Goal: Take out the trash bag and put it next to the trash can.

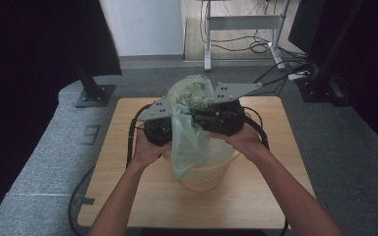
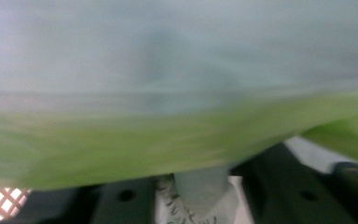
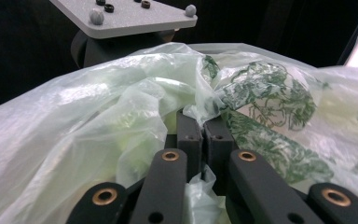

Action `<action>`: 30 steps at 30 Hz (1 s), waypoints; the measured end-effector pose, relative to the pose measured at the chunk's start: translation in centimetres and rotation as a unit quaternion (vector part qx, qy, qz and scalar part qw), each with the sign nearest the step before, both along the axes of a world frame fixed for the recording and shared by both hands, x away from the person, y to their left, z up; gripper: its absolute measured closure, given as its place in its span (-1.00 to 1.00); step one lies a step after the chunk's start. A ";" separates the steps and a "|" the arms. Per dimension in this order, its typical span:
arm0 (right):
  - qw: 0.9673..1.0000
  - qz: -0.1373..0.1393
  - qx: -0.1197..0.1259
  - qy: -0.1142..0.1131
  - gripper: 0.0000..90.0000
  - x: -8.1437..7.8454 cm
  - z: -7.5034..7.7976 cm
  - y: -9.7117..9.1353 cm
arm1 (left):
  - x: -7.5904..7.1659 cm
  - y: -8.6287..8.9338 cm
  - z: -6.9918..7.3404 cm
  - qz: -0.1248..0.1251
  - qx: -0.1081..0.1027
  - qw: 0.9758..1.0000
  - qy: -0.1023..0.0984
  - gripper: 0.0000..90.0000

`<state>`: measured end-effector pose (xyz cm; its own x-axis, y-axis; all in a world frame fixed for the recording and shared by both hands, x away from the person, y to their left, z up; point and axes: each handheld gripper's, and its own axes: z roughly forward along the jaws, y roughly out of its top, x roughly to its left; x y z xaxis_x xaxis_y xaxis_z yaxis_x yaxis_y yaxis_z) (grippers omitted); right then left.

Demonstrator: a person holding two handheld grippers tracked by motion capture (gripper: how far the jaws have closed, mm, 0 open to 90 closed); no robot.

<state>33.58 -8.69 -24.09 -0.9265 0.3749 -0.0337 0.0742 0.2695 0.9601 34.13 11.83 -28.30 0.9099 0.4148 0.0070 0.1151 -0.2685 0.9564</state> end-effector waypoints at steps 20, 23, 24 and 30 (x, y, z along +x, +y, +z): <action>0.999 -0.035 0.039 0.003 -0.82 0.7 -4.0 -7.3 | -0.4 1.7 2.4 0.000 -0.054 0.999 0.005 0.96; 0.999 -0.027 0.021 0.004 -0.95 1.2 -4.7 -6.2 | -0.6 1.0 2.8 -0.013 -0.058 0.998 0.007 0.96; 0.999 -0.026 0.019 0.005 -0.99 1.4 -4.7 -5.7 | -0.6 0.8 2.9 -0.016 -0.058 0.998 0.007 0.96; 1.000 -0.015 -0.004 0.004 -0.94 2.1 -4.6 -3.1 | -0.8 -0.4 3.2 -0.035 -0.068 0.997 0.010 0.95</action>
